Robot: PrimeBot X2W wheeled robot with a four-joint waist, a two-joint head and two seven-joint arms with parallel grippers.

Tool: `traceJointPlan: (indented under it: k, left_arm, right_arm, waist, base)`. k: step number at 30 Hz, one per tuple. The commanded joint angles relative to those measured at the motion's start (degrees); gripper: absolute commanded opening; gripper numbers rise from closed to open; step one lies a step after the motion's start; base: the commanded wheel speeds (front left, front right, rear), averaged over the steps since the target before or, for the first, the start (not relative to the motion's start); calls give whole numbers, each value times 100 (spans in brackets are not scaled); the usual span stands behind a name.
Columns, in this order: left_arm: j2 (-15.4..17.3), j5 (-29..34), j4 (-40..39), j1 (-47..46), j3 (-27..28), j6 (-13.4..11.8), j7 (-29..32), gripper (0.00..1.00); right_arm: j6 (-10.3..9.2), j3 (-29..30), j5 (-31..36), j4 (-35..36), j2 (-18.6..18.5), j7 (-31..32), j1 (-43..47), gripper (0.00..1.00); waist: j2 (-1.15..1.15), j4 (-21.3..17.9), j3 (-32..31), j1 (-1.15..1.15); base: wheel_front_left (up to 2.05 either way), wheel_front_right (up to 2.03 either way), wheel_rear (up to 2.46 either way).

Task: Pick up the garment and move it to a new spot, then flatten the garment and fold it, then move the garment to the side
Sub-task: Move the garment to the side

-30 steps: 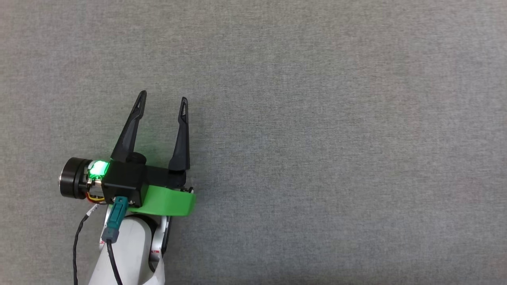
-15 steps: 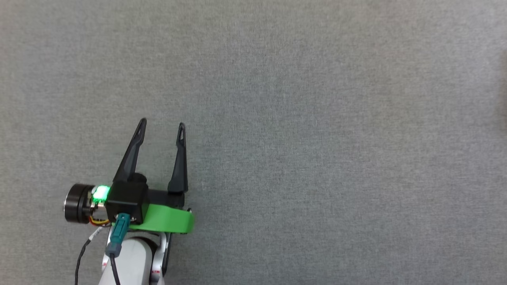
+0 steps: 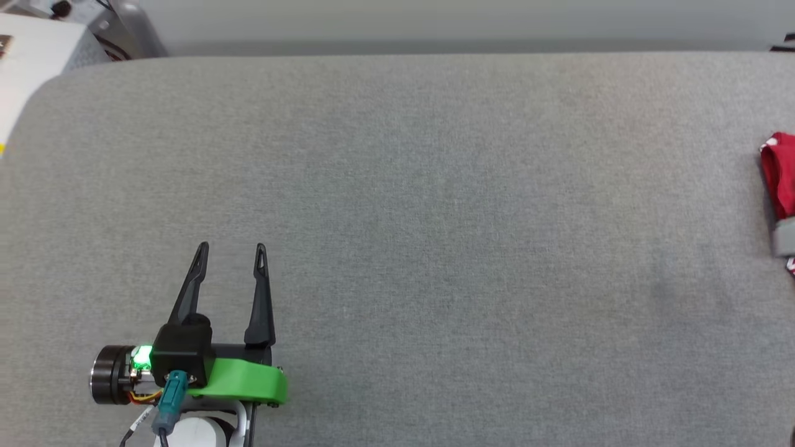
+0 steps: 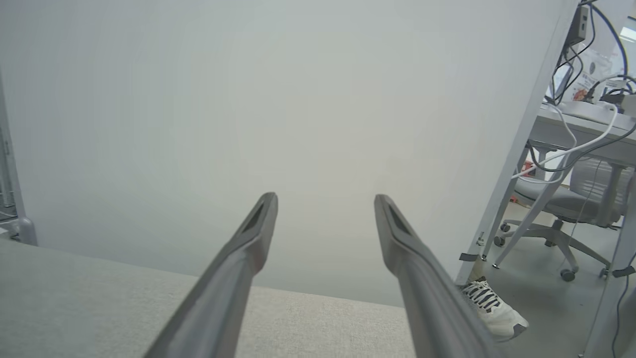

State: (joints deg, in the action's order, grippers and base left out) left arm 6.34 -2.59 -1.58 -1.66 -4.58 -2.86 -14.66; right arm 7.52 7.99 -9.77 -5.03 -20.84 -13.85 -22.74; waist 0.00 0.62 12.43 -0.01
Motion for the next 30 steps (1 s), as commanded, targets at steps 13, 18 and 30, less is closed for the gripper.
traceJointPlan:
  k: [13, 18, 30]
  left_arm:
    - [-159, -85, 126, 384, 151, -51, -34, 100]
    - [-186, -79, 153, 534, 161, -5, -34, 100]
    - [-219, -126, 208, 912, 161, 186, -34, 100]
  right_arm:
    - [-3, -707, -103, 321, 1226, -113, 1732, 100]
    - [-3, -714, -150, 350, 1437, -114, 2293, 100]
    - [-3, -491, -248, 544, 1592, -114, 3119, 100]
  waist:
    - [0, 440, -746, 1]
    - [0, 479, -889, 1]
    - [0, 442, -1195, 1]
  base:
    - [0, 0, 0]
    - [0, 0, 0]
    - [0, 0, 0]
